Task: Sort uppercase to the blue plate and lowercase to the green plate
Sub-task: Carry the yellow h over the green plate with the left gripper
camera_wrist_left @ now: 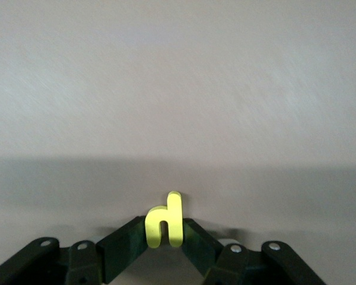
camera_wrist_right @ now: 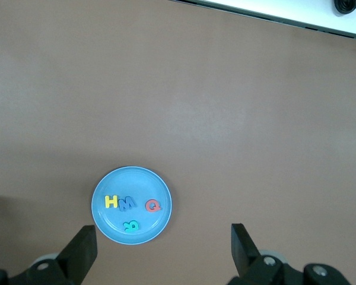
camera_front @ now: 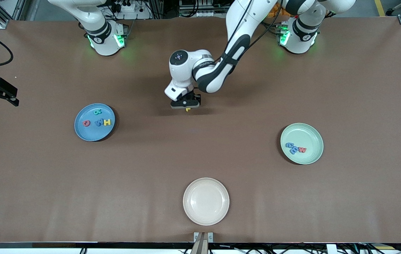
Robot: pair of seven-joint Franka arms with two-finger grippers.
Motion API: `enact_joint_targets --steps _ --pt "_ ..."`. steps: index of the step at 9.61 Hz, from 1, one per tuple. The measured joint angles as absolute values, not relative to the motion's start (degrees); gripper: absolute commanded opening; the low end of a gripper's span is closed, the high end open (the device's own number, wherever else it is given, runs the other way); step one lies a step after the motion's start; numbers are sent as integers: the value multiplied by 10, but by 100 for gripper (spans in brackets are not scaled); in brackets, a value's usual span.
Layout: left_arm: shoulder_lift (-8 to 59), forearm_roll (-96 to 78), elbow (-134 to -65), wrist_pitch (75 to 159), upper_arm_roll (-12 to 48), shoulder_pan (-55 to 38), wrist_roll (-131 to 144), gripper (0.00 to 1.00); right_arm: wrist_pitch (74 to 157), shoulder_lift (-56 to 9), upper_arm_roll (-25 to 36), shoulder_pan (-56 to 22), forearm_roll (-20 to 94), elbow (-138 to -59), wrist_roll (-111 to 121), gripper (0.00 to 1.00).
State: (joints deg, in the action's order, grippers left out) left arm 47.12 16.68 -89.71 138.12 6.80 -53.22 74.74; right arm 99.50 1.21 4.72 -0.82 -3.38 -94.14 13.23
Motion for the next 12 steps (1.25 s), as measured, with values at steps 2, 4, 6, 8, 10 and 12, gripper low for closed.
enact_joint_targets --steps 2,4,6,8,10,12 --pt "469 167 -895 1367 54 -496 779 0 995 12 47 -8 -34 -942 132 100" --pt "463 167 -892 1334 44 -433 796 0 995 12 46 -8 -34 -942 132 100" --pt "445 167 -888 1328 42 -361 802 0 994 12 45 -7 -34 -942 132 100" --pt "425 167 -888 1321 43 -318 812 0 990 12 42 -7 -34 -942 133 100" --pt "407 167 -893 1278 43 -308 821 0 971 13 34 -6 -34 -939 132 100" --pt "378 167 -896 1245 41 -279 826 0 961 17 30 -3 -34 -930 132 100"
